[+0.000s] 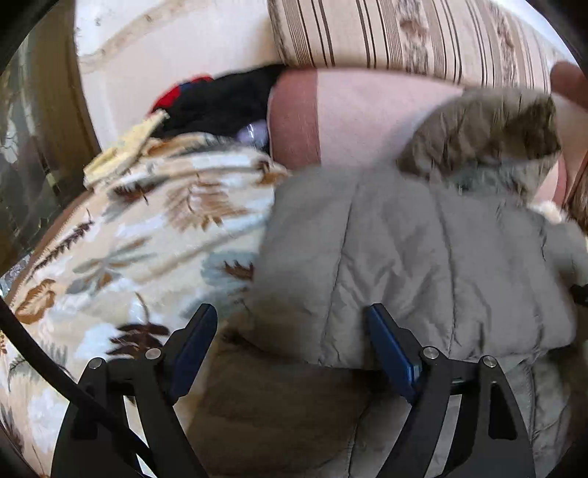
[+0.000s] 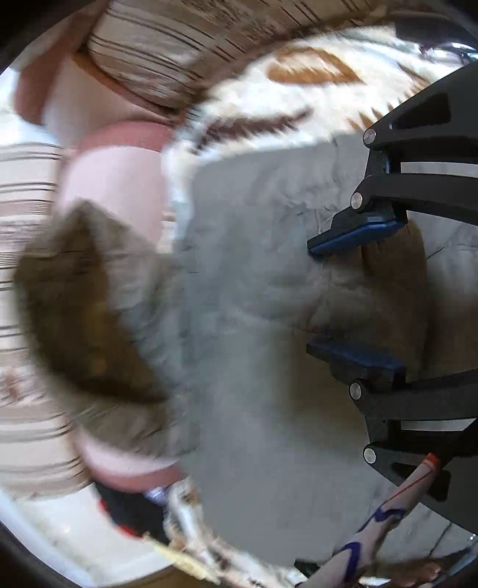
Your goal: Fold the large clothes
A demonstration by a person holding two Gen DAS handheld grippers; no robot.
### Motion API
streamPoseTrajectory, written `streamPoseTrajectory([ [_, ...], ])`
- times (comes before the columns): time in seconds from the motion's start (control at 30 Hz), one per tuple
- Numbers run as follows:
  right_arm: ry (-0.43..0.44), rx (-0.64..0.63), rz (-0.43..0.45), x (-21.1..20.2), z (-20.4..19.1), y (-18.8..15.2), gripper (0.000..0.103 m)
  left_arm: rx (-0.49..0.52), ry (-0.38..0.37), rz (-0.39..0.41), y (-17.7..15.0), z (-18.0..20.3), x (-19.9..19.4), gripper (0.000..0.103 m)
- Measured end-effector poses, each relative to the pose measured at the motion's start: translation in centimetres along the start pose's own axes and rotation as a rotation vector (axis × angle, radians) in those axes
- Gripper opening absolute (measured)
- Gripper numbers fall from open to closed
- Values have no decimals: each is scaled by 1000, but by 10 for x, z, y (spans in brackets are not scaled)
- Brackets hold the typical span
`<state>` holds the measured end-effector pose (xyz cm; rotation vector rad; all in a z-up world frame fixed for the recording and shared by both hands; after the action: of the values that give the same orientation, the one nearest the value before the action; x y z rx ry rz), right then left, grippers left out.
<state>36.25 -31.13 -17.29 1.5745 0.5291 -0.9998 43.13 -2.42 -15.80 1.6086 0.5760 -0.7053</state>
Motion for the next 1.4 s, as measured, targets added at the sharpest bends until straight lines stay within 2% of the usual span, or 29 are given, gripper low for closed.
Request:
streamPoseTrajectory([
  [0.03,-4,-14,-31,13,0,-3,55,10,-5,-24,-3,3,6,83],
  [0.13,-31,-59,-40,23,-4,-4,58,7,-11,-63,-7,5,18,83],
  [0.2,-21,-51,-54,21,-1,-2,58,0,-9,-56,-6,3,14,83],
  [0.3,35,0,-4,-10,4,-3,58,21,0,-14,-3,1,-9,83],
  [0.33,72,22,29,-28,7,-9,60,24,-9,4,-3,1,-22,83],
  [0.37,93,31,35,-38,8,-14,63,25,-16,17,-3,2,-32,83],
  [0.47,169,47,33,-67,6,-46,63,22,-44,54,-15,4,-71,83],
  [0.6,219,-10,23,-104,-3,-103,63,37,-89,69,-57,11,-123,83],
  [0.77,250,-39,38,-134,-5,-161,65,13,-75,44,-128,2,-160,83],
  [0.87,274,-40,24,-140,-9,-192,65,-18,-57,-16,-165,-8,-163,83],
  [1.0,238,-98,23,-138,-14,-221,66,37,-19,-87,-198,-8,-148,83],
  [1.1,247,-114,-18,-123,-14,-240,69,78,8,-76,-203,-8,-152,83],
  [1.2,321,-54,21,-142,0,-233,69,24,0,-25,-197,-29,-175,83],
  [1.27,295,-30,93,-162,21,-226,72,-42,-1,-18,-193,-52,-185,83],
  [1.4,262,76,138,-175,77,-236,73,-213,27,-42,-197,-114,-190,83],
])
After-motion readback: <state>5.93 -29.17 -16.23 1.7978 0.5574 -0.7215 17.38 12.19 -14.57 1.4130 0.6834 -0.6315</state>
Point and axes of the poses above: each gripper's, at about its wrist camera, not at the fingertips, and x roughly the way its jaws point, z to its right, y to its top, the point moved 6 cm from there along x, roughly the way its jaws point, and after that the axes turned 1 degree about -z, right-handed, at the moved point
